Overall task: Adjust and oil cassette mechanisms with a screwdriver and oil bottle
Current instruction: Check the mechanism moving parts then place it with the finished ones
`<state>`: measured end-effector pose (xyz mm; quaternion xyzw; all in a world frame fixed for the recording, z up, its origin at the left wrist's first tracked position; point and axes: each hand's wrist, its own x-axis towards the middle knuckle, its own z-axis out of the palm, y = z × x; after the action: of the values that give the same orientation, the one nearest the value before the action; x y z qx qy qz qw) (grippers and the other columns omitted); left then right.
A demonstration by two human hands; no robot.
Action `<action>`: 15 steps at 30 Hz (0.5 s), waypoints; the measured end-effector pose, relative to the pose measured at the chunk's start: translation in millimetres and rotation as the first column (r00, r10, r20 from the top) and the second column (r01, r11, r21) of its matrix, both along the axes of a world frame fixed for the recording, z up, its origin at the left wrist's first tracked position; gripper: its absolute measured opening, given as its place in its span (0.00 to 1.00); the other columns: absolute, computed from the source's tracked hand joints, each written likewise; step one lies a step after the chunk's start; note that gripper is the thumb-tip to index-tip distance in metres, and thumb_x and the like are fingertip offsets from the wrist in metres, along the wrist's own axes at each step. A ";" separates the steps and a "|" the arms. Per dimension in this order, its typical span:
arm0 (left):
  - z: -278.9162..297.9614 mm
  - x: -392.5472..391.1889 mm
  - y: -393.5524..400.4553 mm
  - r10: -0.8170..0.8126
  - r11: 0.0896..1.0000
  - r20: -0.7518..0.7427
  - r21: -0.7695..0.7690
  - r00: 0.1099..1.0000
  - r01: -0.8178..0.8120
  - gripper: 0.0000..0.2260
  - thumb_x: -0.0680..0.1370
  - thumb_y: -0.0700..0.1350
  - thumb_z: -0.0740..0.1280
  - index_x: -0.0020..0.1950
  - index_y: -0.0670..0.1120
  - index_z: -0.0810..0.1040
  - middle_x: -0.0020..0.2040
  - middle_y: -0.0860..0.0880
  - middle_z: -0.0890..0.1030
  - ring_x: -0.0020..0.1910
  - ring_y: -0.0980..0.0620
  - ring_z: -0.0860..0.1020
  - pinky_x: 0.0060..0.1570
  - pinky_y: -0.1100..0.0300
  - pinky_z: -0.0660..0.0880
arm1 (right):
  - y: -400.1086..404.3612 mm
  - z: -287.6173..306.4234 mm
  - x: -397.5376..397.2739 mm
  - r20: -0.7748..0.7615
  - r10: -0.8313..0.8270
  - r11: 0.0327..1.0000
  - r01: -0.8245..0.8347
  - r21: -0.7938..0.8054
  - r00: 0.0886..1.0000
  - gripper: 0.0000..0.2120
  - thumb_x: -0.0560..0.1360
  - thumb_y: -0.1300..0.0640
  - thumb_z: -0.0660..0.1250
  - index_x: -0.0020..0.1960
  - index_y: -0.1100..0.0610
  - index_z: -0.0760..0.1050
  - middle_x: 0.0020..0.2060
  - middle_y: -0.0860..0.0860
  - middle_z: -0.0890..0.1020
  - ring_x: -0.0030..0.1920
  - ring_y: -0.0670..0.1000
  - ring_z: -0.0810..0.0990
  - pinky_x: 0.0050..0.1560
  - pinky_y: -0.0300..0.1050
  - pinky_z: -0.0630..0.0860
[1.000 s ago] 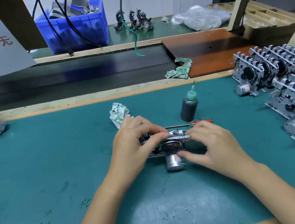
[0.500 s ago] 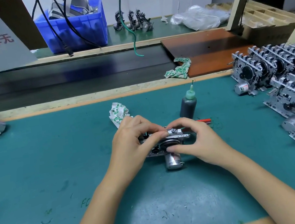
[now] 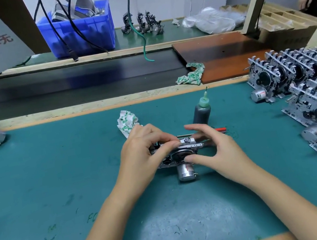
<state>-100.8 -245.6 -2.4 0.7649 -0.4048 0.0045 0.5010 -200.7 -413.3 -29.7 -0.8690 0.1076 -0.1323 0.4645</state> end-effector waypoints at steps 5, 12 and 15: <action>0.2 0.0 -0.4 0.011 1.000 0.003 -0.003 1.000 -0.011 0.07 0.71 0.51 0.69 0.38 0.66 0.77 0.36 0.54 0.77 0.43 0.55 0.70 0.44 0.67 0.65 | 2.9 -4.8 -16.6 0.124 -0.060 0.791 0.123 -0.600 0.991 0.21 0.71 0.37 0.64 0.43 0.54 0.82 0.37 0.45 0.81 0.43 0.50 0.78 0.45 0.42 0.73; 0.1 0.3 -1.4 0.019 1.000 0.008 0.004 1.000 -0.019 0.06 0.71 0.52 0.69 0.38 0.65 0.78 0.37 0.54 0.78 0.43 0.55 0.71 0.44 0.66 0.66 | -1.5 2.5 -17.7 -0.042 0.000 0.772 -0.027 -0.635 0.999 0.19 0.74 0.39 0.64 0.49 0.53 0.82 0.42 0.44 0.82 0.49 0.50 0.76 0.50 0.43 0.70; 2.9 2.1 0.3 -0.005 1.000 -0.011 0.027 1.000 0.005 0.06 0.72 0.51 0.72 0.40 0.63 0.80 0.38 0.53 0.78 0.44 0.54 0.72 0.45 0.65 0.66 | -4.2 12.3 -13.6 -0.019 -0.021 0.817 0.006 -0.577 1.000 0.24 0.72 0.33 0.61 0.48 0.51 0.81 0.44 0.41 0.80 0.51 0.45 0.73 0.50 0.40 0.67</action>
<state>-98.7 -245.3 0.5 0.7707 -0.4039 -0.0064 0.4927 -214.4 -417.4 -17.5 -0.9696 0.0745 -0.1512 0.1774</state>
